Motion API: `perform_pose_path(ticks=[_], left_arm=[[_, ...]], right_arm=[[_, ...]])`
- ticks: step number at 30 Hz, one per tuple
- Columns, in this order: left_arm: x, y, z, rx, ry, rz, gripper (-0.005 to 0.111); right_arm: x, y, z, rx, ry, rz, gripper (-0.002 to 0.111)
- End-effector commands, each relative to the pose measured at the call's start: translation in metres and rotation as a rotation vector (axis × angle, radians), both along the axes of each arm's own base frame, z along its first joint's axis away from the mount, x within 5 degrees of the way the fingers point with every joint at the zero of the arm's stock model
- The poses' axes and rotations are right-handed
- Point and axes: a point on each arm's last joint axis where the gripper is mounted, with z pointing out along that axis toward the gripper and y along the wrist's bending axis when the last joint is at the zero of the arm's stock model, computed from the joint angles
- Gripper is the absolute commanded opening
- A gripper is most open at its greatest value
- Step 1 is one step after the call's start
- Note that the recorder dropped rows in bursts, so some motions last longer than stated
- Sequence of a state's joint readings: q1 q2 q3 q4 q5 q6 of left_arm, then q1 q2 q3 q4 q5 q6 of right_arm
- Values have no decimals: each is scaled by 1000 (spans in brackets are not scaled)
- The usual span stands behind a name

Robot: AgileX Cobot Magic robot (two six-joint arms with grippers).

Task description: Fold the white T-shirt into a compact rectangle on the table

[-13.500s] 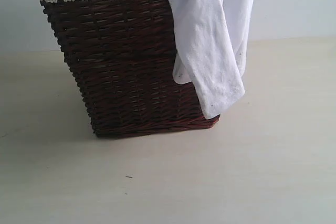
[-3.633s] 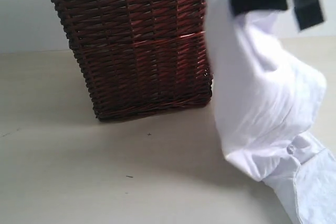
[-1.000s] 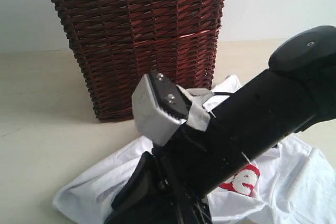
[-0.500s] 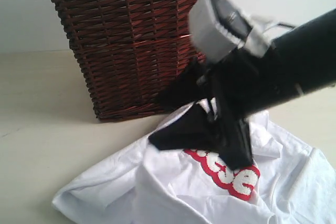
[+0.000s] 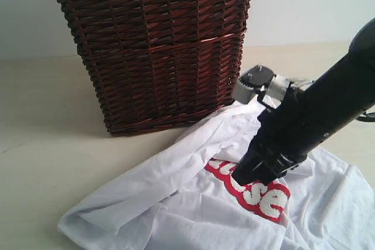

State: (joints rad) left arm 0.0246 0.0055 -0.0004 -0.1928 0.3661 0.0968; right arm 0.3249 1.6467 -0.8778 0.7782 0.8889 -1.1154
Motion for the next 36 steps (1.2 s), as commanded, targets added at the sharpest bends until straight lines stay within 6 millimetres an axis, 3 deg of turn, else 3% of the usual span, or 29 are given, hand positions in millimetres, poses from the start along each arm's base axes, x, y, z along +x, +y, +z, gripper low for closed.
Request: perform_pose_path(ticks=[1,5,10,14,17,20,22,27,32,36], left_arm=[[0,0,1,5,-10,-8,0],[0,0,1,5,-10,-8,0],[0,0,1,5,-10,-8,0],[0,0,1,5,-10,-8,0],[0,0,1,5,-10,-8,0],[0,0,1,5,-10,-8,0],[0,0,1,5,-10,-8,0],[0,0,1,5,-10,-8,0],[0,0,1,5,-10,-8,0],[0,0,1,5,-10,-8,0]], right_arm=[[5,1,-32,-41,106,-29,22],[6,7,-43,8,191,-53,23],[0,8,-44,28,220,30,44],[2,8,-48,17,214,16,45],[1,8,-50,24,245,24,32],[-1,10,-49,53,262,38,8],[-3,13,-47,78,269,65,0],[-17,28,-37,103,291,149,0],[-50,65,-13,169,216,359,0],[-79,96,-8,152,118,484,0]])
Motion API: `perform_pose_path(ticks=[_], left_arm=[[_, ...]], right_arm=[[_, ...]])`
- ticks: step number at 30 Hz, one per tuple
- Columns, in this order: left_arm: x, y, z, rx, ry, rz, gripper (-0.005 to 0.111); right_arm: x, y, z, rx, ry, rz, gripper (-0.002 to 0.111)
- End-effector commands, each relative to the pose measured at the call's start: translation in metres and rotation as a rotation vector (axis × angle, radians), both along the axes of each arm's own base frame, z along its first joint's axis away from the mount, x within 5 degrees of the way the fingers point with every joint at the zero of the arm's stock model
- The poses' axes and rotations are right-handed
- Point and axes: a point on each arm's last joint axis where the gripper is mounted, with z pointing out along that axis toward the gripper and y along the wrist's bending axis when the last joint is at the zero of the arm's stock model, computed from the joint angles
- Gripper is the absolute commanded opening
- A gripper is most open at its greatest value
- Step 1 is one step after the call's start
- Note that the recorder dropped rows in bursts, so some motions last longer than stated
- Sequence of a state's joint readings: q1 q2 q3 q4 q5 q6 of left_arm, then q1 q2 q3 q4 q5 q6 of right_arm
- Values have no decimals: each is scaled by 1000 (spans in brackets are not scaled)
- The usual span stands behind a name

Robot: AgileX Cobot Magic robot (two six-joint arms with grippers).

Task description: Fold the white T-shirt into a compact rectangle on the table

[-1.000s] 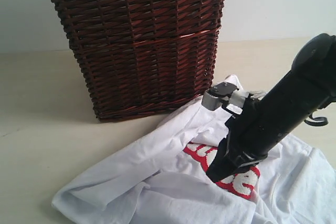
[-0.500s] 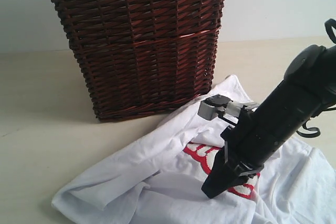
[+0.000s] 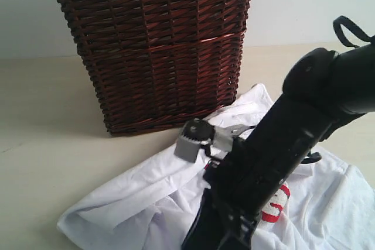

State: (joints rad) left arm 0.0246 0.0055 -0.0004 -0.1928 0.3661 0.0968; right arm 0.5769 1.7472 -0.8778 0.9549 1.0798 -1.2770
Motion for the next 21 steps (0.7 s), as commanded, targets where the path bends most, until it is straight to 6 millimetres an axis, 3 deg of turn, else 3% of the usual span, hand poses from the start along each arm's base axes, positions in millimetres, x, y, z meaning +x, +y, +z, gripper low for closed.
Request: perform_pose_path(ticks=[1,7,9,13,15,18,21], left_arm=[[0,0,1,5,-10,-8,0],[0,0,1,5,-10,-8,0],[0,0,1,5,-10,-8,0],[0,0,1,5,-10,-8,0],[0,0,1,5,-10,-8,0],[0,0,1,5,-10,-8,0],[0,0,1,5,-10,-8,0]], right_arm=[[-33,33,6,32,-116,131,0],[-60,59,2,34,-227,200,4],[-63,61,2,35,-232,210,13],[-59,60,11,60,-276,173,45],[-52,55,25,90,-334,127,55],[-36,36,52,133,-434,43,57],[-9,0,76,123,-521,-94,57]])
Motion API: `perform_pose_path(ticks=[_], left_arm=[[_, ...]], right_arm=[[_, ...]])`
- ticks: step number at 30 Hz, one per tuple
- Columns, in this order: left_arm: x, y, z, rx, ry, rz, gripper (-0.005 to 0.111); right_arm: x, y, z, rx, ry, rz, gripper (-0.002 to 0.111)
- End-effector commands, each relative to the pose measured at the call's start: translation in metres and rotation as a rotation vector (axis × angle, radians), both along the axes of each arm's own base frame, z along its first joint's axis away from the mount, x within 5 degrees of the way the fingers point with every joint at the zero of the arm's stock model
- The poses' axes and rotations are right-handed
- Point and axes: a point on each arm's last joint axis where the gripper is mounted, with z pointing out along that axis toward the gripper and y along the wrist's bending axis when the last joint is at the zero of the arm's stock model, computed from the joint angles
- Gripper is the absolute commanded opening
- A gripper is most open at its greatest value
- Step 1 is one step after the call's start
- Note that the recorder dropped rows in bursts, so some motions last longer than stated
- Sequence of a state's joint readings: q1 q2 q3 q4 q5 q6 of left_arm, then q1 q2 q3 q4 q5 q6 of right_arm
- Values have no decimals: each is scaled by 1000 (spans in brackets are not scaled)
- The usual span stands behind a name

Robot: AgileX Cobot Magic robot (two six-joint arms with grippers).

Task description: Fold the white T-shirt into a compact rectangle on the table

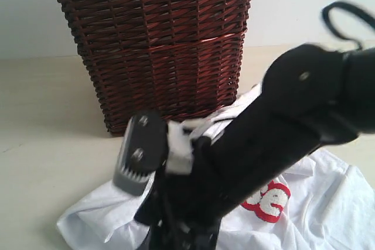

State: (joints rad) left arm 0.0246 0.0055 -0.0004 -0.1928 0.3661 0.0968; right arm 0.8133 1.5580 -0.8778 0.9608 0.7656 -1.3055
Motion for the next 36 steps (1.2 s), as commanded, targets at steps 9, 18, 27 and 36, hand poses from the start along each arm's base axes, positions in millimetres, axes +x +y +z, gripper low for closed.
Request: perform_pose_path(ticks=[9,18,27,36], left_arm=[[0,0,1,5,-10,-8,0],[0,0,1,5,-10,-8,0],[0,0,1,5,-10,-8,0],[0,0,1,5,-10,-8,0]], right_arm=[[117,-179,-19,-244,-59,-595,33],[129,-212,-100,-404,215,-641,0],[135,-220,-123,-487,201,-700,0],[125,-281,-108,-604,258,-848,0]])
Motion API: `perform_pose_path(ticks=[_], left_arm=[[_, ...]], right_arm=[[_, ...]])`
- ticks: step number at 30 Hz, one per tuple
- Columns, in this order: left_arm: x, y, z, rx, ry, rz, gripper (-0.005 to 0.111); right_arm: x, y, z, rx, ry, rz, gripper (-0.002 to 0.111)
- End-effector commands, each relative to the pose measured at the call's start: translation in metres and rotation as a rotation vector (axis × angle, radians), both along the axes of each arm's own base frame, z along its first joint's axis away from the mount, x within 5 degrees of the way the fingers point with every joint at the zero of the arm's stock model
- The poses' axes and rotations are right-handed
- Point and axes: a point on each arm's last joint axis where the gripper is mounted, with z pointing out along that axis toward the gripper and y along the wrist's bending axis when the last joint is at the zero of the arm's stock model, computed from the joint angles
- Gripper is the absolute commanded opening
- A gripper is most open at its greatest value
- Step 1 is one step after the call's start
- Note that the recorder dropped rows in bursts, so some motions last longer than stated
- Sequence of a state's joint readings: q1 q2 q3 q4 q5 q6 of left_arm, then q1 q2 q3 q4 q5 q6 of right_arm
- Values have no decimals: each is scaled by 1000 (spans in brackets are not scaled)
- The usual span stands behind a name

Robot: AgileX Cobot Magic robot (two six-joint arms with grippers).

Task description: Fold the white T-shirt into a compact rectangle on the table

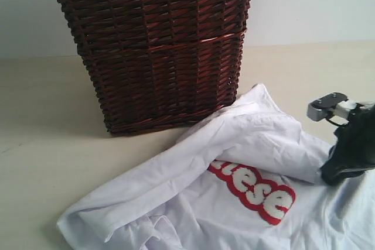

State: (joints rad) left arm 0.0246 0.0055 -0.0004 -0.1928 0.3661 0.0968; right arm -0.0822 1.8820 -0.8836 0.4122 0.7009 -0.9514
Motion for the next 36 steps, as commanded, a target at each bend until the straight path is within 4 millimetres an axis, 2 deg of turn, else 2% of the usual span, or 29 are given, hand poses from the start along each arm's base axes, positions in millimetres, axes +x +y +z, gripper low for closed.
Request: perform_pose_path(ticks=[1,5,8,11,15,17,21,23,30,36], left_arm=[[0,0,1,5,-10,-8,0],[0,0,1,5,-10,-8,0],[0,0,1,5,-10,-8,0],[0,0,1,5,-10,-8,0],[0,0,1,5,-10,-8,0],[0,0,1,5,-10,-8,0],[0,0,1,5,-10,-8,0],[0,0,1,5,-10,-8,0],[0,0,1,5,-10,-8,0],[0,0,1,5,-10,-8,0]], right_arm=[[-12,-43,5,-103,44,-3,0],[-23,-68,15,-102,71,-68,0],[-32,-78,22,-80,109,-99,0],[-35,-76,31,-56,107,-92,0],[-24,-64,58,51,-115,-98,1],[-21,-56,73,127,-225,-60,9],[-18,-45,88,238,-323,-33,46],[-17,-46,80,243,-285,-56,52],[-13,-50,36,269,-102,-99,49],[-12,-50,17,284,-44,-116,46]])
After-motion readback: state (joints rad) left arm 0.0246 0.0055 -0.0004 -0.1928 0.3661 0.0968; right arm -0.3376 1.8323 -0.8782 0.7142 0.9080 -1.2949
